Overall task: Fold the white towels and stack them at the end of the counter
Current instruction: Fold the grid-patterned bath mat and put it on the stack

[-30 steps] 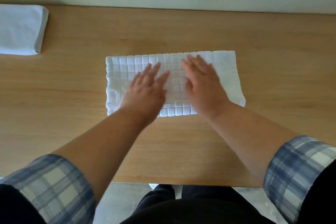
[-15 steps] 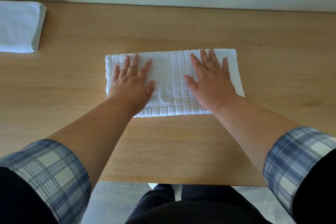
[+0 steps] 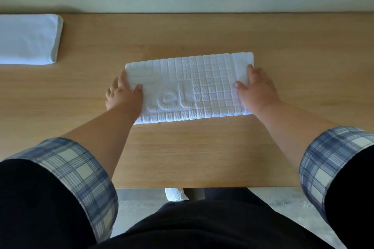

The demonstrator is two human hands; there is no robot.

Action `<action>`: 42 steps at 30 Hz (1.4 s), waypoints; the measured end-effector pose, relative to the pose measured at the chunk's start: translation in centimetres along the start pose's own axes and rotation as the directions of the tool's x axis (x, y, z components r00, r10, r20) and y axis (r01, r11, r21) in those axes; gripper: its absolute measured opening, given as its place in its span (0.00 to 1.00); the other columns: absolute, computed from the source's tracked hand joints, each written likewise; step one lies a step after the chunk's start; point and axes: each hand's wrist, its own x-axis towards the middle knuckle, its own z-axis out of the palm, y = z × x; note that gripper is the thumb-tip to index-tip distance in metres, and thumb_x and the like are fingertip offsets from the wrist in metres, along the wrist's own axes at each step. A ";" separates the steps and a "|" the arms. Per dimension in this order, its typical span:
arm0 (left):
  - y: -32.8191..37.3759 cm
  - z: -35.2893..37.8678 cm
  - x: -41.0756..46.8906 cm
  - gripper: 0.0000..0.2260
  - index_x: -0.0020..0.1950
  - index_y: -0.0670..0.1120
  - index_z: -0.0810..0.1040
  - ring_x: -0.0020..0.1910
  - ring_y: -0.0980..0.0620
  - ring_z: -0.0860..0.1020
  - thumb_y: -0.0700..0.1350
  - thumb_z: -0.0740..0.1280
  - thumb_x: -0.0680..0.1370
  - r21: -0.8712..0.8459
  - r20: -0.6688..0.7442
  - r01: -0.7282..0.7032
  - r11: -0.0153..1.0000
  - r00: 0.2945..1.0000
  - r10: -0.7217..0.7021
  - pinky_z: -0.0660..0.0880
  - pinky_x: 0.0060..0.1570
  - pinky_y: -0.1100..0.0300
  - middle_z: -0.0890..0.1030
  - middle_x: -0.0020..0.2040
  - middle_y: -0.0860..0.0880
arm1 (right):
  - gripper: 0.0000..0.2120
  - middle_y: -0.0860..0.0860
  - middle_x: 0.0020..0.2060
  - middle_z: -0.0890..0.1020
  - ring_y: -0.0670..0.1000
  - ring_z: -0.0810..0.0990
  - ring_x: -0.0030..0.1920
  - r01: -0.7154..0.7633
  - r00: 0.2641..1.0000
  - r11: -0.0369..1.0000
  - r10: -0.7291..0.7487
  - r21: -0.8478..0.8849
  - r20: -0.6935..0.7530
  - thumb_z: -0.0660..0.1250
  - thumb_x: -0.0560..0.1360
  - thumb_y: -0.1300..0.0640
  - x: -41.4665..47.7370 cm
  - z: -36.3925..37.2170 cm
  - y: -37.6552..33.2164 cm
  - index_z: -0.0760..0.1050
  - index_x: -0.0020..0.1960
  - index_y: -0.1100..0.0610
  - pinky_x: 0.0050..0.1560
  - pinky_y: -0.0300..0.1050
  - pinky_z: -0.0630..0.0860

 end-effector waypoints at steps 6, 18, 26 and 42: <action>0.3 -0.3 -2.6 0.26 0.75 0.63 0.54 0.57 0.40 0.76 0.49 0.61 0.81 -0.234 0.076 0.075 0.969 0.995 -0.059 0.77 0.51 0.44 0.73 0.67 0.43 | 0.21 0.47 0.60 0.75 0.51 0.80 0.45 -0.075 0.996 0.949 0.086 0.307 -0.024 0.68 0.77 0.49 -1.6 -1.1 -0.2 0.69 0.69 0.43 0.39 0.42 0.75; -0.6 -1.3 -1.2 0.16 0.62 0.67 0.71 0.39 0.50 0.77 0.47 0.60 0.79 -0.293 0.146 0.044 0.955 0.989 -0.001 0.74 0.35 0.58 0.78 0.50 0.52 | 0.12 0.46 0.46 0.77 0.50 0.75 0.34 -0.103 0.987 0.929 0.051 0.357 0.153 0.65 0.78 0.52 -1.5 -1.7 0.0 0.71 0.55 0.35 0.30 0.42 0.71; -0.9 -4.4 -2.0 0.21 0.66 0.65 0.73 0.40 0.53 0.76 0.47 0.60 0.75 -0.307 -0.020 0.003 0.952 1.000 -0.009 0.70 0.34 0.60 0.77 0.55 0.53 | 0.28 0.52 0.75 0.68 0.47 0.74 0.67 -0.016 0.983 0.854 -0.081 0.520 0.162 0.62 0.74 0.52 -1.6 -2.4 -3.0 0.64 0.68 0.26 0.55 0.41 0.72; -16.9 -21.7 7.4 0.24 0.69 0.68 0.69 0.46 0.58 0.75 0.48 0.60 0.76 -0.387 -0.133 -0.070 0.920 0.991 0.019 0.67 0.37 0.68 0.75 0.60 0.54 | 0.28 0.42 0.68 0.74 0.37 0.80 0.51 0.088 0.989 0.778 -0.141 0.622 0.036 0.63 0.71 0.48 -5.8 3.1 -27.2 0.65 0.63 0.19 0.39 0.43 0.81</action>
